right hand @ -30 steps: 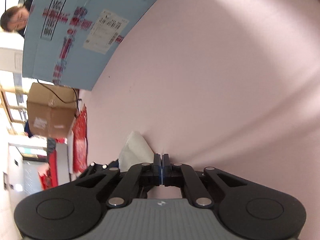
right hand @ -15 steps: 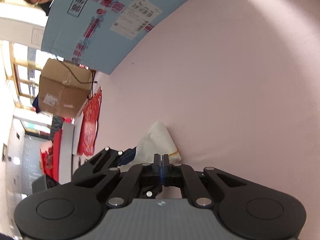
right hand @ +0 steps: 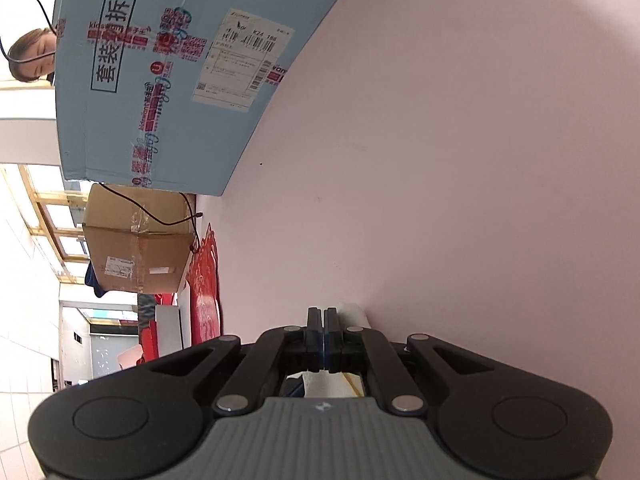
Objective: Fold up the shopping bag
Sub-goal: 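Stretch the rubber band around the bag with the right gripper while the left gripper holds it, then release the rubber band and withdraw the right gripper from the bag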
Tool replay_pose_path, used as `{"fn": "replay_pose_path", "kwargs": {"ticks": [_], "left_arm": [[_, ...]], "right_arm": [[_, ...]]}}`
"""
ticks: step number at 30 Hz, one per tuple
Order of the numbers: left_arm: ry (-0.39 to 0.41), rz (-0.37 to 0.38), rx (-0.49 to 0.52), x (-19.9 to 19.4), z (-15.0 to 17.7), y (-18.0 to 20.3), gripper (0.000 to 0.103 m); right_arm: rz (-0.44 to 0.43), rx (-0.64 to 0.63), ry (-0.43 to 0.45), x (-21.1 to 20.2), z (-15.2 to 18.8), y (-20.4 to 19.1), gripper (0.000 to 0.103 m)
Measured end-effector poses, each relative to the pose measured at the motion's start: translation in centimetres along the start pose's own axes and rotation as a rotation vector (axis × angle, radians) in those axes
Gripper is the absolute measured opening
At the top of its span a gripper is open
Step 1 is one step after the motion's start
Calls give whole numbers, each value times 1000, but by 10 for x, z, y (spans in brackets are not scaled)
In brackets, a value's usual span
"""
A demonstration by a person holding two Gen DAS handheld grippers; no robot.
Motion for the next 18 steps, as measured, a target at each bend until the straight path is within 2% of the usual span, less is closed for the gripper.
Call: {"fn": "replay_pose_path", "kwargs": {"ticks": [6, 9, 12, 13, 15, 18], "left_arm": [[4, 2, 0, 0, 1, 0, 56], [6, 8, -8, 0, 1, -2, 57], [4, 11, -13, 1, 0, -3, 58], [2, 14, -16, 0, 0, -4, 58], [-14, 44, -40, 0, -3, -7, 58], [-46, 131, -98, -1, -9, -16, 72]], "right_arm": [[50, -97, -80, 24, -10, -10, 0], [80, -146, -92, 21, -13, -13, 5], [87, -160, -86, 7, -13, -11, 5], [85, -165, -83, 2, -13, -11, 7], [80, -176, -63, -12, -14, -10, 18], [71, -152, -22, -36, -17, -4, 21]]}}
Point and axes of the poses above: each gripper's, at about its wrist camera, not at the fingertips, and x roughly the way its jaws point, y to its right, z to its underside, the point moved 8 cm from there along x, roughly the way its jaws point, and after that the axes turned 6 degrees about -y, right-handed, at the moved point
